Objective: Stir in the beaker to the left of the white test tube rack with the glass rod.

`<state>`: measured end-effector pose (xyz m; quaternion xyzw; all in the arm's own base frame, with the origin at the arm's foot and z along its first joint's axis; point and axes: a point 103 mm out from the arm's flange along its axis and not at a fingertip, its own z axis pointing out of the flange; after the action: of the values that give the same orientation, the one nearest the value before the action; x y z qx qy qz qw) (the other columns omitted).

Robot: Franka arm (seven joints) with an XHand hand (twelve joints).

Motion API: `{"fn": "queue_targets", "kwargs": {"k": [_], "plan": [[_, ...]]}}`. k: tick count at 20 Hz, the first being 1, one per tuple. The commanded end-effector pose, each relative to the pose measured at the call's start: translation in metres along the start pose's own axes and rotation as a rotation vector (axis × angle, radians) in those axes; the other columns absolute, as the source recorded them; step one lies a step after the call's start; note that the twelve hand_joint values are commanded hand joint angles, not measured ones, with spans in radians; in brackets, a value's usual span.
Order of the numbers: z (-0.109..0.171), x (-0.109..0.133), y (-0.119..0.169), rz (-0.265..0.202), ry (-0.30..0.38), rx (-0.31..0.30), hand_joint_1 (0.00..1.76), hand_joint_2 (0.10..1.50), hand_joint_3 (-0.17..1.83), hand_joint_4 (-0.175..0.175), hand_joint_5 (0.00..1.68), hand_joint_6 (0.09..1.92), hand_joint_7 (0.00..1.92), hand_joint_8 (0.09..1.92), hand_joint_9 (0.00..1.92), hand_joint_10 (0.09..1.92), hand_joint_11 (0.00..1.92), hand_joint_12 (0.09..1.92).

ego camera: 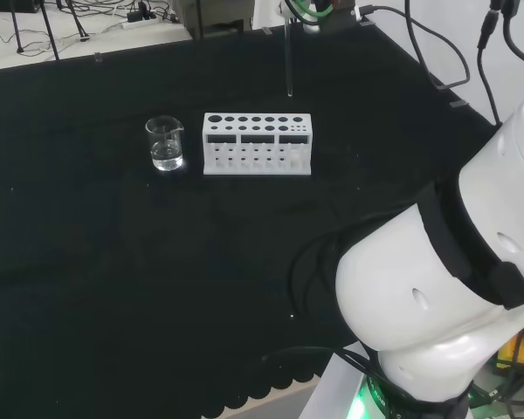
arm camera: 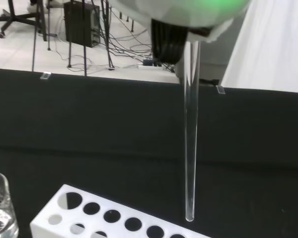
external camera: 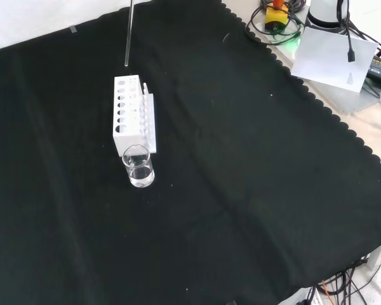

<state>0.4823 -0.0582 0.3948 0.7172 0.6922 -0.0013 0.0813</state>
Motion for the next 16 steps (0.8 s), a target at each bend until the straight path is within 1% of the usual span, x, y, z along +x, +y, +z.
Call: {"fn": "queue_targets", "kwargs": {"k": [1,4,6,10,14,16], "plan": [[-0.003,0.005,-0.004,-0.057,0.025,-0.02,1.31,0.69,0.75,-0.175,1.06,0.8,1.17,1.18,1.68,0.87,1.66,0.75],[-0.002,0.006,-0.004,-0.069,0.028,-0.021,1.31,0.69,0.75,-0.175,1.06,0.79,1.17,1.18,1.68,0.87,1.67,0.75],[0.0,0.006,-0.003,-0.083,0.047,-0.024,1.31,0.69,0.75,-0.175,1.06,0.79,1.17,1.18,1.68,0.87,1.67,0.75],[-0.014,0.019,0.002,-0.116,0.062,-0.048,1.31,0.69,0.75,-0.175,1.06,0.79,1.17,1.18,1.68,0.87,1.67,0.75],[-0.024,0.038,0.012,-0.167,0.077,-0.065,1.31,0.69,0.75,-0.175,1.07,0.79,1.17,1.18,1.68,0.86,1.67,0.75],[-0.028,0.049,0.019,-0.186,0.094,-0.075,1.31,0.69,0.75,-0.175,1.07,0.79,1.17,1.17,1.68,0.86,1.67,0.75]]}}
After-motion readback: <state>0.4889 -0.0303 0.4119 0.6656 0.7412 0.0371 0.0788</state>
